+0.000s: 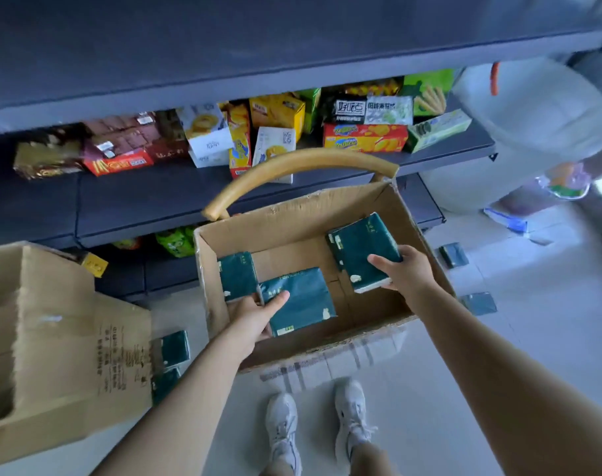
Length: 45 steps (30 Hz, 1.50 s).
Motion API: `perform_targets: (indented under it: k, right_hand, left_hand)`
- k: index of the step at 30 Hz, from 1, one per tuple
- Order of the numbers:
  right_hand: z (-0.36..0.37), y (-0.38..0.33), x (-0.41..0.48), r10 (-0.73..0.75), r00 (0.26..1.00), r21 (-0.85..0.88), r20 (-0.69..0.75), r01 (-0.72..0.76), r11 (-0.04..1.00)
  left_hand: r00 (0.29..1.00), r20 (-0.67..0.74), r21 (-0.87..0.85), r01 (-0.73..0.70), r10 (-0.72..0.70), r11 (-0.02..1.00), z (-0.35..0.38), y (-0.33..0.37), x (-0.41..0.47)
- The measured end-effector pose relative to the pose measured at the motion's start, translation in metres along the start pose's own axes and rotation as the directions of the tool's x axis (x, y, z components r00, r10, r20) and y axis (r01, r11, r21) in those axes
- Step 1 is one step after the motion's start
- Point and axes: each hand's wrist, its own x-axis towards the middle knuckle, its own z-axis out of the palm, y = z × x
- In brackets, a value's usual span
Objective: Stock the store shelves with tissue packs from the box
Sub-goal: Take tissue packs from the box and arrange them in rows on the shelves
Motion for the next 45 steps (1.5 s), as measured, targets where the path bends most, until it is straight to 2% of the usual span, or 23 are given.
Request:
perform_targets:
  k: [6, 12, 19, 23, 32, 37, 45]
  right_hand:
    - [-0.065, -0.056, -0.041, -0.147, 0.985, -0.006, -0.085, 0.147, 0.989]
    - [-0.161, -0.122, -0.081, -0.349, 0.926, -0.044, -0.146, 0.346, 0.937]
    - [-0.27, -0.159, -0.131, -0.554, 0.824, -0.074, -0.115, 0.549, 0.832]
    - [-0.319, -0.175, -0.141, -0.602, 0.782, -0.047, -0.164, 0.603, 0.796]
    - [-0.369, -0.248, -0.116, -0.693, 0.698, -0.047, -0.181, 0.698, 0.715]
    - [-0.372, -0.308, -0.076, -0.719, 0.657, -0.03, -0.227, 0.733, 0.68]
    - [-0.394, -0.373, -0.024, -0.728, 0.626, -0.095, -0.281, 0.736, 0.67]
  left_hand:
    - [0.983, 0.128, -0.021, -0.133, 0.135, 0.991, 0.019, 0.054, -0.065]
    - [0.915, 0.1, -0.051, -0.388, 0.391, 0.92, 0.06, 0.111, -0.163]
    - [0.764, 0.03, -0.014, -0.645, 0.645, 0.764, 0.113, 0.152, -0.267]
    - [0.67, 0.002, 0.009, -0.742, 0.742, 0.67, 0.135, 0.177, -0.31]
    - [0.525, -0.002, 0.113, -0.846, 0.851, 0.521, 0.158, 0.265, -0.344]
    - [0.44, 0.013, 0.068, -0.896, 0.898, 0.439, 0.151, 0.343, -0.327]
    - [0.397, 0.051, 0.02, -0.918, 0.916, 0.396, 0.159, 0.429, -0.291]
